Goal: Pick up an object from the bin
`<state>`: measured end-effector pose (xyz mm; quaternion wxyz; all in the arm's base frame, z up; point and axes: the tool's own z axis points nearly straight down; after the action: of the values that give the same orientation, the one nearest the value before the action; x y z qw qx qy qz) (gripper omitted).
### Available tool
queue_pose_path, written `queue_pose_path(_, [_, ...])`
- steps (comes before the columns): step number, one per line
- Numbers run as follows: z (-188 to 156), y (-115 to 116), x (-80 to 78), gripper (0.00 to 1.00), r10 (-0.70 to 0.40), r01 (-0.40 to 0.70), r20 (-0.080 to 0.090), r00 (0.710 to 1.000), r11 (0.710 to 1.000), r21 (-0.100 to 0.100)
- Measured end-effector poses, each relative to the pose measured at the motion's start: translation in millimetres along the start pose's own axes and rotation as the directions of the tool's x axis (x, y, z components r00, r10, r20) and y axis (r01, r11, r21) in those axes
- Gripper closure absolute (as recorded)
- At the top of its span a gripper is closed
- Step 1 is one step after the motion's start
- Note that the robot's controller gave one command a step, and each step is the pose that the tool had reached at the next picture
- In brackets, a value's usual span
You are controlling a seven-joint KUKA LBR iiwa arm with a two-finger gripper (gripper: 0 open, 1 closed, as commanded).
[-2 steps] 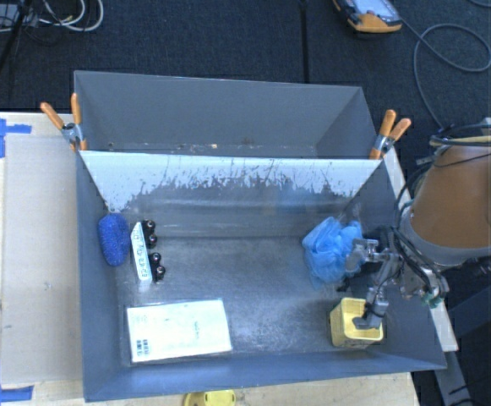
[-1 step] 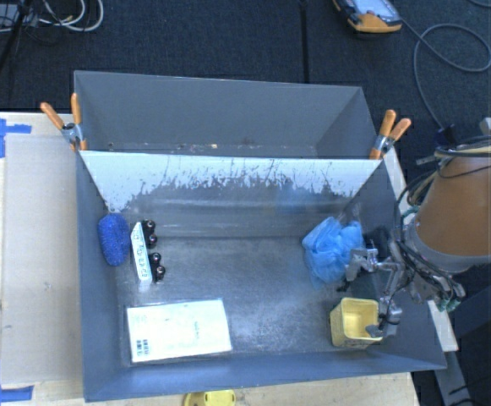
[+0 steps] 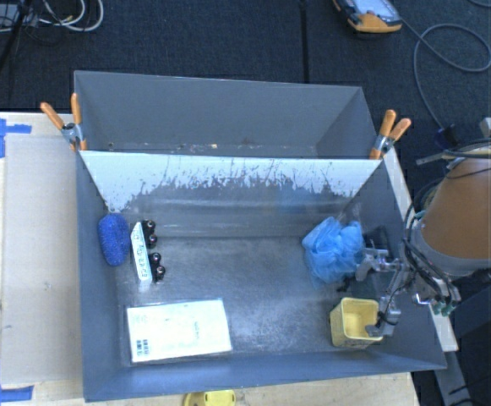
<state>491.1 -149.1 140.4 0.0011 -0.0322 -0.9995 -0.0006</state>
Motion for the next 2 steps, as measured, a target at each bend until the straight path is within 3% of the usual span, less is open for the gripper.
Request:
queue_pose_path(1, [55,-7,5.5,0.00,-0.056,0.056,0.001,0.998,0.998,0.000])
queue_pose_path(2, [71,-10,0.7,1.00,-0.021,0.021,0.002,1.000,1.000,0.000])
